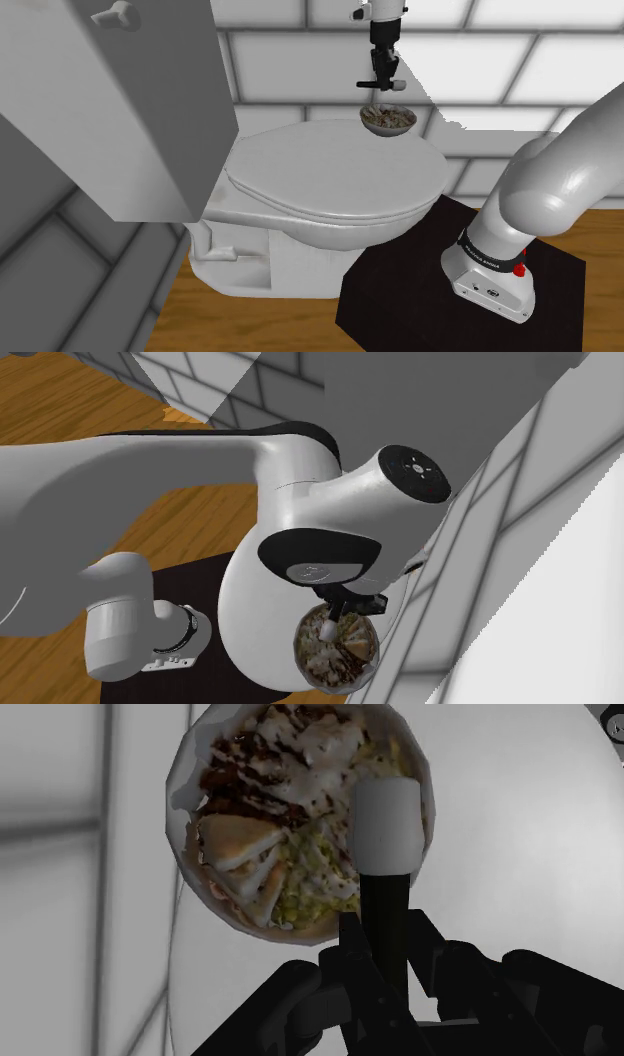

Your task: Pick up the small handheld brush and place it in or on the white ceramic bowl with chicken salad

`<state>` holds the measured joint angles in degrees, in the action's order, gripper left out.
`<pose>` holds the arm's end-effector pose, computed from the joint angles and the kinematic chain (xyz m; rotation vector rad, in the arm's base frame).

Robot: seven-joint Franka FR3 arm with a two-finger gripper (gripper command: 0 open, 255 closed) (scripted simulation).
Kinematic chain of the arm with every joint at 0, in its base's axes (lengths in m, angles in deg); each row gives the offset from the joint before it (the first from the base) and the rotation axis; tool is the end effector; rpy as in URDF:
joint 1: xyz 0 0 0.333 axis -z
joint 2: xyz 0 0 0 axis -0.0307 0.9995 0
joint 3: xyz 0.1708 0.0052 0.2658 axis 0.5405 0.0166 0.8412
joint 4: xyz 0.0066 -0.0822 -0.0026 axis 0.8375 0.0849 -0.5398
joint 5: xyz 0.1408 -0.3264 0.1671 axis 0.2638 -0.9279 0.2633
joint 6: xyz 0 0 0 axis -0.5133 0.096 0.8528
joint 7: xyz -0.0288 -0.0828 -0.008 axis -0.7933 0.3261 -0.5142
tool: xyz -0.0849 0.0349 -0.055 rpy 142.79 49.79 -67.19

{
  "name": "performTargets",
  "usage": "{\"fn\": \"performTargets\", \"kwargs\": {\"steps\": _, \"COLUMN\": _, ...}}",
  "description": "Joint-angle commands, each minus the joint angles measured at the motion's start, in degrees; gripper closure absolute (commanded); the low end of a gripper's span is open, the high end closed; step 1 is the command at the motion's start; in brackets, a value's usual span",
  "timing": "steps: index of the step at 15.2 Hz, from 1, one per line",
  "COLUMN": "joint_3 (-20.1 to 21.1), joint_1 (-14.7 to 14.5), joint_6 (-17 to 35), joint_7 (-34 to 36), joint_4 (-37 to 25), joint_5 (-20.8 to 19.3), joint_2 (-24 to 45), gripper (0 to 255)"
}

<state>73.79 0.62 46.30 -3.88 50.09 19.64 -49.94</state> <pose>0.4412 -0.1152 0.5371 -2.8213 -1.3514 0.2256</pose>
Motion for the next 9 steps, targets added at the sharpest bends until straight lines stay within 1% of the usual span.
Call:
{"fn": "performTargets", "kwargs": {"steps": 1, "joint_3": -1.7, "joint_1": 1.2, "joint_6": 0.0, "joint_7": -2.7, "joint_4": 0.2, "joint_5": -1.0, "joint_2": -0.6, "gripper": 255}}
{"fn": "performTargets", "kwargs": {"steps": 4, "joint_3": -4.1, "joint_1": 2.6, "joint_6": 0.2, "joint_7": -6.2, "joint_4": -0.3, "joint_5": -2.0, "joint_2": -0.3, "gripper": 255}}
{"fn": "performTargets", "kwargs": {"steps": 9, "joint_3": -4.4, "joint_1": 2.7, "joint_6": 4.1, "joint_7": -5.9, "joint_4": 3.3, "joint_5": -2.2, "joint_2": -0.1, "gripper": 255}}
